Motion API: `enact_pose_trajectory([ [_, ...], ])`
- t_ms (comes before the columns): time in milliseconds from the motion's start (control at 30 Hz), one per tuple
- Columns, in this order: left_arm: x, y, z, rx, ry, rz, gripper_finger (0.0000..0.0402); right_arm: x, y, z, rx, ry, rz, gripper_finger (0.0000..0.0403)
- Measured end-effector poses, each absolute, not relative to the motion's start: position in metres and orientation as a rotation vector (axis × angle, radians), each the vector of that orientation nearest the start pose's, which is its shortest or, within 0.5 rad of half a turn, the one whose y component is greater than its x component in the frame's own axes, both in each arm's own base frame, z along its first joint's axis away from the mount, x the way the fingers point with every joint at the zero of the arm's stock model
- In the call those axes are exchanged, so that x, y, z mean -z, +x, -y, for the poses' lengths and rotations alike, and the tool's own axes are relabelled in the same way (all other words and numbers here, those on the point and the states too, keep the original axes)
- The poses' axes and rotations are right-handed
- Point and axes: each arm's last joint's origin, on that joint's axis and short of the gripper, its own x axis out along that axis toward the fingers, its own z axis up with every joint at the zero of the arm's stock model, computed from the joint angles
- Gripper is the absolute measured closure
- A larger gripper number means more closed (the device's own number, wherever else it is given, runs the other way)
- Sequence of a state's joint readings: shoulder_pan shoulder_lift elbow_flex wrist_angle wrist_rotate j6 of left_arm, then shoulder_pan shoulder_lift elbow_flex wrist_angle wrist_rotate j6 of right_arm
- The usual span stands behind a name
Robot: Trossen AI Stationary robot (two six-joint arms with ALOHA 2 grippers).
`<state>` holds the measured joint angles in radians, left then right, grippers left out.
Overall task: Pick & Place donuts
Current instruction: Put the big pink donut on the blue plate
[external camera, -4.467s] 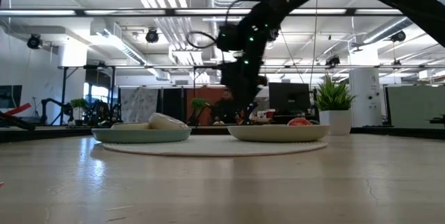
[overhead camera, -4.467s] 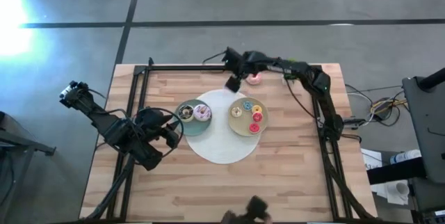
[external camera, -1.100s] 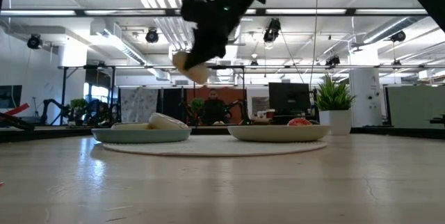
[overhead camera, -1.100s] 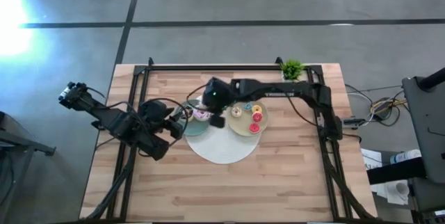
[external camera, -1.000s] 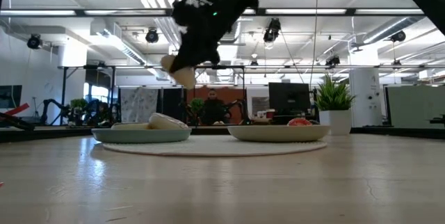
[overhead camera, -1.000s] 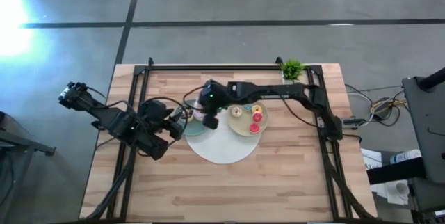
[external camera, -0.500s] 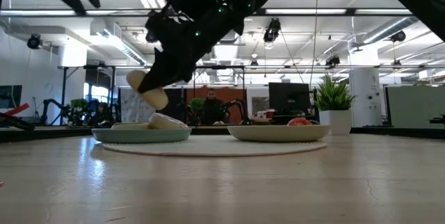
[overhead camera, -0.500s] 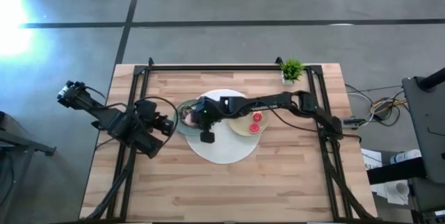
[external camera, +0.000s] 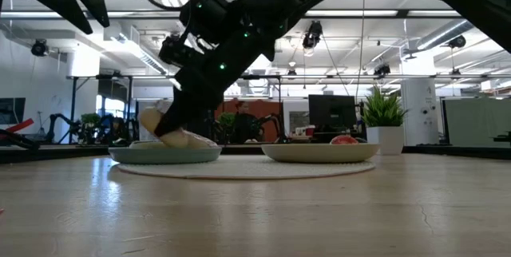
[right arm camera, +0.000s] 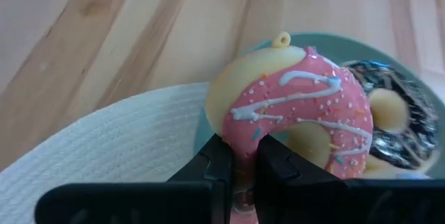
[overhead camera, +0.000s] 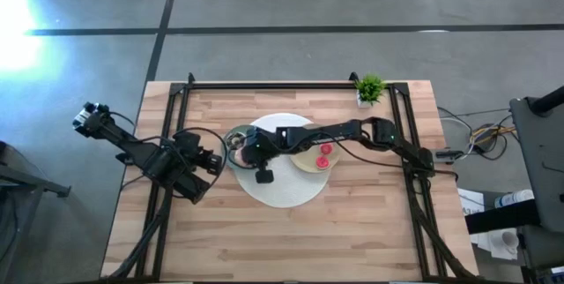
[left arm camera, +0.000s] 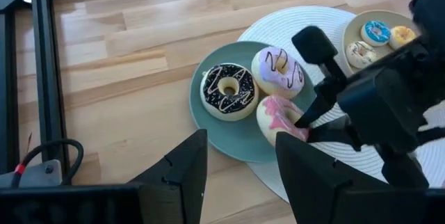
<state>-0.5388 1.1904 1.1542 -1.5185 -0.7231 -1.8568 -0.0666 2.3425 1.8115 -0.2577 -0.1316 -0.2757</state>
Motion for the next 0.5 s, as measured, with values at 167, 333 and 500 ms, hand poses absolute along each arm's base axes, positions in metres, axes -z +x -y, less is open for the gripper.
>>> enact_pose_trajectory([
  [167, -0.3103, 0.1562, 0.0709, -1.073, -0.693, -0.624, 0.0257, -0.152, 0.5108, 0.0313, -0.152, -0.138, -0.796, 0.0371],
  [333, -0.3105, 0.1562, 0.0708, -1.068, -0.68, -0.624, 0.0257, -0.1525, 0.5113, 0.0307, -0.154, -0.144, -0.79, 0.0324],
  [500, -0.3104, 0.1562, 0.0708, -1.068, -0.68, -0.625, 0.0257, -0.1524, 0.5113, 0.0313, -0.155, -0.151, -0.789, 0.0268],
])
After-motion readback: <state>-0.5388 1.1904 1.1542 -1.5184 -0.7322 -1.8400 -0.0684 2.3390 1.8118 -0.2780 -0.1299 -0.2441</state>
